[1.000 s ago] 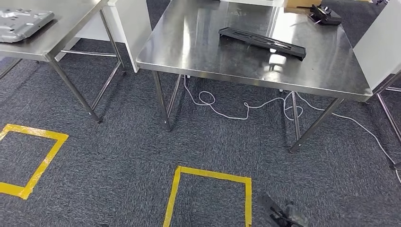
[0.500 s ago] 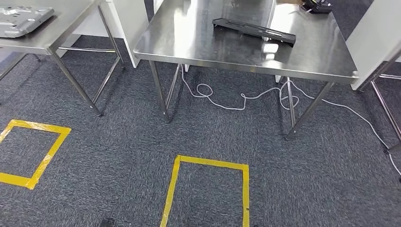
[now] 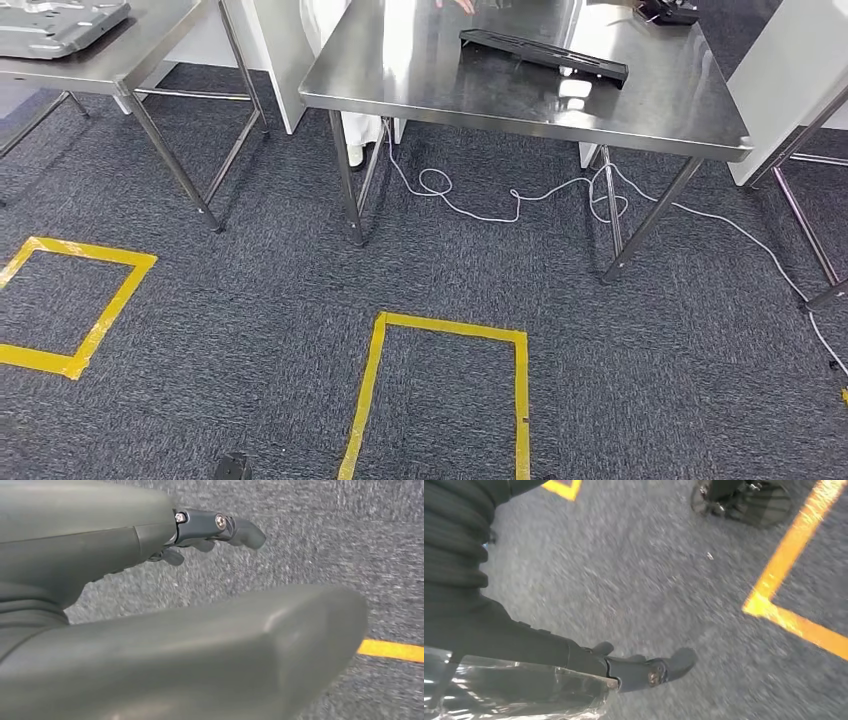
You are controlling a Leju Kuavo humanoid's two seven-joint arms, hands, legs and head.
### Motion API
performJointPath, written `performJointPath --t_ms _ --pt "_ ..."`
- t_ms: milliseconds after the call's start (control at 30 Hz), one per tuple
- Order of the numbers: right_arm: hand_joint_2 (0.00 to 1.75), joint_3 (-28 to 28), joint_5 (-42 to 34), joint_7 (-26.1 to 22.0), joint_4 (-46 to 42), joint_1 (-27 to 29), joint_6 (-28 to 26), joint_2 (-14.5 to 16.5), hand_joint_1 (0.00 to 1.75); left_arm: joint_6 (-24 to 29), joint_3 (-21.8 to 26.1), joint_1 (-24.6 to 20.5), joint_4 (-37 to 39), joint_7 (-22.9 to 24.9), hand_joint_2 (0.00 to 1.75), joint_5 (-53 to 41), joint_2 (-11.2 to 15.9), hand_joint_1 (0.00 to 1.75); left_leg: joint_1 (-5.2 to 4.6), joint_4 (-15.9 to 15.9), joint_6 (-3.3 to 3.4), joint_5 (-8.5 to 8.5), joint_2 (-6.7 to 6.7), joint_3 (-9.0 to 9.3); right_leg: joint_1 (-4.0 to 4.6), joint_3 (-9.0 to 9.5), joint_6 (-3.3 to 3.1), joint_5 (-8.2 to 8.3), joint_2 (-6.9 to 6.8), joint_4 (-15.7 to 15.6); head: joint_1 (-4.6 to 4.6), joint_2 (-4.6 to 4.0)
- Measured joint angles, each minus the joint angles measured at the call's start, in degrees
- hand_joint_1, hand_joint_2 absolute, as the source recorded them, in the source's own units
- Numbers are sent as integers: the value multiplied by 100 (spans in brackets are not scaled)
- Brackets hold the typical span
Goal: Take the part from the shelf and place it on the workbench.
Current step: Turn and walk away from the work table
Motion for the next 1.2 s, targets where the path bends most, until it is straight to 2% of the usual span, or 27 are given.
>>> performJointPath --t_ms 33,100,133,167,200,233,267,333,367,400,467,500,533,600,633,667,733,767,800,867,900,967,1000,1067,1133,1167,1200 --pt "175 -31 -17 -6 5 5 0 1 0 4 -7 -7 0 9 0 -12 -8 0 -1 -10 59 72 13 -73 -9 -90 -36 -240 1 235 16 -1" --pt "175 -81 -40 -19 8 9 2 6 0 13 -26 -12 0 24 0 -41 -14 0 -29 -7 112 222 25 -257 -10 -270 -67 -719 5 911 56 -1" --pt "175 -101 -51 -26 9 10 4 3 0 16 -35 -12 0 27 0 -53 -19 0 -40 -5 114 301 32 -358 -8 -299 -37 -819 6 1204 59 -2" --pt "175 -123 -64 -32 10 10 11 -3 0 15 -44 -12 0 29 0 -63 -26 0 -51 -3 112 384 38 -465 -3 -253 18 -791 7 1367 62 -1" --pt "175 -147 -83 -39 10 10 21 -10 0 15 -54 -12 0 31 0 -68 -34 0 -60 -2 104 471 43 -573 5 -122 81 -663 8 1359 66 0" --pt "175 -172 -101 -47 11 9 33 -16 0 14 -65 -13 0 32 0 -79 -41 0 -66 -1 91 559 45 -676 17 117 122 -503 8 1147 66 0" --pt "175 -195 -121 -56 10 5 48 -20 0 15 -78 -18 -1 36 0 -92 -47 0 -71 2 73 649 45 -767 27 445 120 -417 8 773 65 0" --pt "175 -233 -150 -75 9 -3 80 -25 0 43 -105 -30 -2 68 0 -119 -61 0 -79 -15 13 816 49 -874 87 1082 -4 -512 10 -156 54 -2" --pt "175 -249 -158 -81 9 -3 96 -28 0 66 -116 -40 -2 90 0 -132 -72 0 -75 -39 -19 895 54 -883 118 1236 -86 -592 14 -457 45 -2" --pt "175 -265 -163 -84 10 3 109 -32 0 92 -126 -48 -2 116 0 -145 -87 0 -70 -79 -57 974 56 -880 154 1274 -156 -617 18 -606 40 -1" --pt "175 -303 -169 -84 19 27 122 -35 0 122 -136 -59 -1 157 0 -170 -111 0 -43 -131 -131 1020 51 -894 121 1161 -270 -480 8 -597 33 -1" --pt "175 -319 -172 -84 23 39 124 -36 0 129 -139 -58 -1 177 0 -179 -119 0 -29 -66 -168 853 44 -932 91 1102 -333 -396 -5 -596 28 -1" --pt "175 -330 -173 -84 28 51 124 -35 0 132 -143 -57 0 192 0 -185 -125 0 -14 108 -203 557 34 -985 55 1030 -387 -304 -17 -601 19 -2" --pt "175 -340 -171 -84 31 65 125 -33 0 134 -155 -72 0 208 0 -195 -134 0 9 776 -266 -168 20 -1095 42 855 -446 -136 -30 -593 8 -2" --pt "175 -341 -167 -84 32 70 126 -30 0 134 -162 -84 0 210 0 -203 -138 0 19 1164 -298 -354 15 -1121 42 763 -443 -53 -33 -583 6 -2" --pt "175 -343 -162 -84 33 74 127 -26 0 135 -167 -96 0 211 0 -210 -139 0 35 1477 -328 -367 14 -1104 38 659 -425 27 -38 -561 7 -2" --pt "175 -345 -146 -80 35 83 129 -22 0 136 -173 -114 0 214 0 -223 -139 0 83 1601 -375 -64 15 -837 16 431 -367 153 -44 -470 4 -1" --pt "175 -346 -137 -75 35 84 129 -22 0 136 -174 -123 0 215 0 -226 -140 0 111 1362 -396 50 13 -559 4 317 -332 193 -44 -399 2 0" --pt "175 -348 -128 -68 35 85 130 -27 0 136 -175 -137 0 216 0 -228 -145 0 129 964 -414 30 4 -213 1 211 -297 220 -42 -317 -4 0" --pt "175 -355 -111 -53 35 77 130 -29 0 136 -178 -165 -1 214 0 -232 -155 0 126 258 -389 -205 -31 288 15 68 -212 275 -43 -196 -5 0" --pt "175 -359 -108 -42 35 75 130 -29 0 137 -178 -176 -2 210 0 -235 -159 0 99 77 -344 -301 -46 370 26 18 -163 316 -43 -174 -2 -1" --pt "175 -368 -99 -19 37 91 130 -30 0 159 -179 -184 -2 194 0 -250 -166 0 57 0 -193 -262 -37 273 39 -64 -60 394 -42 -175 4 0" --pt "175 -371 -96 -8 39 108 131 -33 0 175 -180 -187 -2 184 0 -257 -171 0 44 -21 -106 -201 -28 206 39 -124 -49 339 -34 -127 8 -1" --pt "175 -377 -103 2 46 137 138 -33 0 199 -182 -193 -2 169 0 -269 -179 0 41 -51 20 -52 5 66 11 -297 -98 -56 -18 259 36 -1" --pt "175 -389 -125 8 52 148 145 -27 0 204 -184 -194 -2 164 0 -278 -182 0 29 -50 61 58 42 -67 0 -480 -134 -503 -9 851 70 -2" --pt "175 -401 -134 12 55 149 146 -28 0 204 -185 -193 -2 162 0 -280 -185 0 24 -48 60 109 68 -132 1 -544 -112 -614 -4 1144 80 -2" --pt "175 -416 -143 15 56 151 146 -31 0 205 -186 -191 -2 162 0 -282 -187 0 20 -45 53 155 95 -195 2 -554 -64 -612 0 1338 85 -2"
